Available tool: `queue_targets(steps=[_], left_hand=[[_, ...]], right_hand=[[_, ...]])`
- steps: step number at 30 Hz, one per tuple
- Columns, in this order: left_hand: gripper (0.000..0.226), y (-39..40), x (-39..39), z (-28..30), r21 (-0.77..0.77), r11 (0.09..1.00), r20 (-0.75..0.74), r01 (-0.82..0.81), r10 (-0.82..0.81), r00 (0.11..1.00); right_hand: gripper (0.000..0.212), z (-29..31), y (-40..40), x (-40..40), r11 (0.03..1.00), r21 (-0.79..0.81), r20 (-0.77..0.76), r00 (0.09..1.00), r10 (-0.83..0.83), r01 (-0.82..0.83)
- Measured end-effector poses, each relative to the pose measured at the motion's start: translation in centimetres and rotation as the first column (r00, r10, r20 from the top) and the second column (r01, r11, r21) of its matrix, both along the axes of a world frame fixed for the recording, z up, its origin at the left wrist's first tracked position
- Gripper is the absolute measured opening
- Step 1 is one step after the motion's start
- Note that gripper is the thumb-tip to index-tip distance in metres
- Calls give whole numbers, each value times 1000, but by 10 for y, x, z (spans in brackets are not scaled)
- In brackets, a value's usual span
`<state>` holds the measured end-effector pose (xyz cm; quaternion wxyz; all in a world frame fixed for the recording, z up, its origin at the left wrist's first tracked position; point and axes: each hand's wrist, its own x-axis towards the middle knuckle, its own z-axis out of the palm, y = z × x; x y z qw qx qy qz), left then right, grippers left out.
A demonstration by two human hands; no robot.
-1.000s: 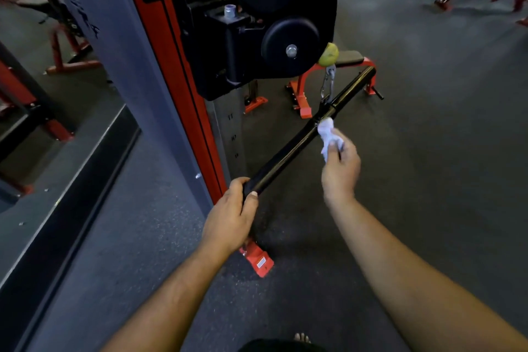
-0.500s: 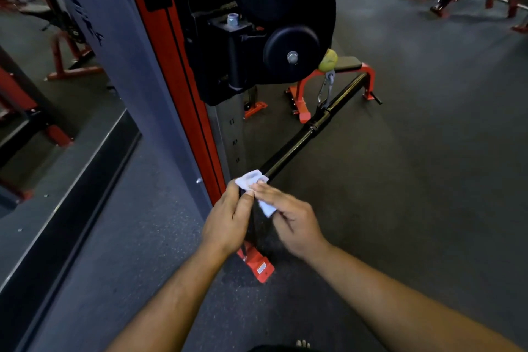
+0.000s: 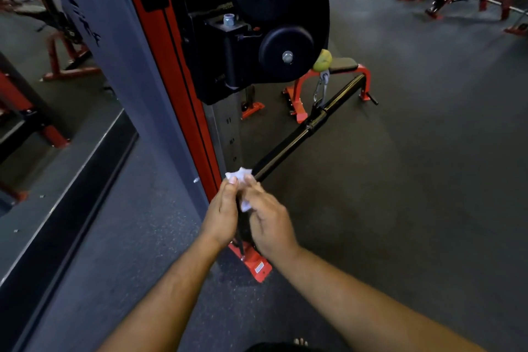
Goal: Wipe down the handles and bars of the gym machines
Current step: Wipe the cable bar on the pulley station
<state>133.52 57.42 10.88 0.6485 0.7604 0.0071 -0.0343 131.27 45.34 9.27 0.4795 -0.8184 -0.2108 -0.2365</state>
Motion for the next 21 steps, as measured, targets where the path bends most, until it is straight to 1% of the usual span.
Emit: queue_targets(steps=[1, 3, 4, 6, 7, 8, 9, 11, 12, 14, 16, 18, 19, 20, 21], left_hand=[[88, 0, -2, 4, -29, 999, -22, -13, 12, 1000], [81, 0, -6, 4, -59, 998, -54, -26, 23, 998], [80, 0, -6, 3, -55, 998, -57, -16, 13, 998], [76, 0, -5, 4, -30, 1000, -39, 3, -4, 999], [73, 0, -4, 4, -13, 1000, -28, -11, 10, 1000], [73, -1, -4, 4, 6, 1000, -16, -23, 23, 1000], [77, -2, -4, 4, 17, 999, -12, -33, 33, 999], [85, -4, -2, 2, -12, 1000, -4, -10, 10, 1000], [85, -5, -1, 1, -32, 999, -6, 10, -10, 1000], [82, -6, -1, 3, -47, 998, -23, 38, -40, 999], [82, -5, -3, 7, -55, 998, -31, 13, -15, 999], [85, -3, -5, 2, -60, 998, -104, -18, 11, 995], [86, -2, -5, 0, -70, 997, -143, -32, 21, 989], [88, -2, -5, -2, -62, 998, -158, -33, 23, 987], [89, -3, -5, -2, -17, 999, -149, -31, 28, 988]], right_hand=[[47, -1, 3, -10, 998, 20, -13, 998, 55, -55], [46, -1, -7, -18, 987, 110, -43, 992, 120, -114], [43, 2, -18, -16, 982, 160, -38, 994, 103, -96], [41, 11, -42, 4, 976, 207, 2, 997, -71, 69], [40, 15, -53, 20, 966, 202, 3, 986, -165, 161], [39, 19, -59, 34, 961, 166, -4, 975, -223, 221], [38, 22, -59, 46, 968, 106, -20, 974, -226, 227], [41, 21, -44, 54, 987, -13, -70, 984, -163, 163], [43, 19, -33, 50, 990, -32, -89, 986, -141, 139], [47, 13, -9, 27, 995, -10, -82, 992, -99, 99], [46, 7, 3, 3, 996, 79, -113, 993, -18, 27], [38, 1, 2, -17, 958, 286, -188, 978, 91, -35], [34, 0, -3, -24, 922, 387, -225, 967, 120, -24], [32, 0, -9, -26, 884, 465, -253, 964, 79, 49], [30, 0, -17, -21, 826, 541, -272, 962, -6, 158]])
